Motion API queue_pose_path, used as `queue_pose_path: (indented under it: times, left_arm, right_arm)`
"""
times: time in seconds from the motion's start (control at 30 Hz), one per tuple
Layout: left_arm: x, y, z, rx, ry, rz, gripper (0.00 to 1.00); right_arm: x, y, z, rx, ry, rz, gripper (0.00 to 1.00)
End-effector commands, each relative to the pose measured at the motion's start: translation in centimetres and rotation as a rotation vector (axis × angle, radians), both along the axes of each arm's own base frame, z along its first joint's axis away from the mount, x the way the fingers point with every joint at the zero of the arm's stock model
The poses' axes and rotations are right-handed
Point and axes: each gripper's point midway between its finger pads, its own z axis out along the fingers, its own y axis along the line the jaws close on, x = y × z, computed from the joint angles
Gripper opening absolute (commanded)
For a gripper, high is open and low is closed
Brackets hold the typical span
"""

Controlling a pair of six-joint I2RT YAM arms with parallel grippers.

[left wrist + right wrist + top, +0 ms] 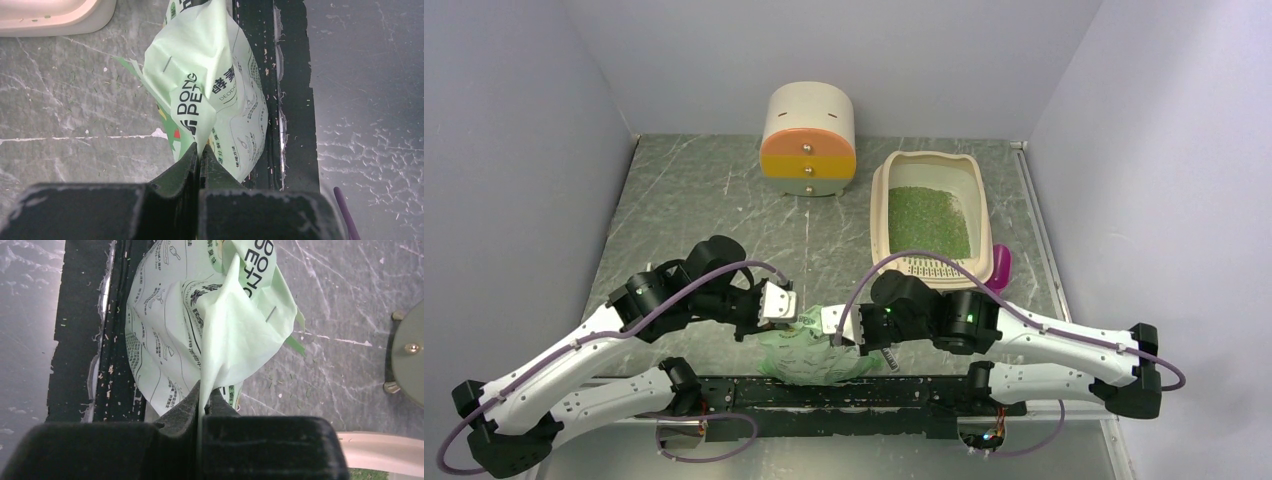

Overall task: Fill the litter box with clean litter
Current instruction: Close the cat litter bag at the center of the board.

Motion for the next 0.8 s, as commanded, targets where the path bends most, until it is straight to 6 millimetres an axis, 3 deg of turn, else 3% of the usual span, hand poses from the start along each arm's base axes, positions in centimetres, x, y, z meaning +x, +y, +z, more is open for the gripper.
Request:
queue_pose_path:
  times: [0.0,0.1,0.23,0.27,0.33,0.4,0.47,0.63,0.77]
  left_arm:
    - [-0.8,-0.4,2.9,-0.082,-0.018,-0.036,0.05]
    - [-1.0,0.0,3.8,-0.107,-0.034,-0.019,0.05]
    - [-0.6,0.6,5.0,-0.153,-0.068,0.040,0.06]
    - [-0.3,0.7,5.2,-0.165,-0.085,0.058,0.13]
    - [0.1,0.2,5.4,-0.201,-0.129,0.046,0.39]
    - [-0.2,-1.4,6.2,-0.262,-0.118,-0.015,0.56]
    - [-0.6,-3.2,7.1,-0.310,-0.098,-0.098,0.83]
    - [0.0,-5.9,5.6,-0.201,-0.044,-0.202,0.97]
    - [1.0,-6.7,1.9,-0.028,-0.066,-0.171,0.93]
  right_arm:
    - [-0.4,-1.3,-0.8,-0.061,0.039,-0.014,0.00]
    - [-0.2,-1.9,-0.5,-0.044,0.047,-0.051,0.00]
    - [-0.3,-1.7,2.5,0.142,0.100,-0.062,0.00]
    - [-0.4,-1.7,2.7,0.171,0.121,-0.063,0.00]
    - [-0.9,-1.1,2.9,0.207,0.164,-0.042,0.00]
    - [-1.1,-0.4,2.3,0.206,0.193,-0.030,0.00]
    - [-1.0,0.1,2.1,0.197,0.196,-0.025,0.00]
    - [-0.5,0.5,2.1,0.174,0.175,-0.020,0.00]
    - [-0.7,0.5,2.2,0.176,0.181,-0.016,0.00]
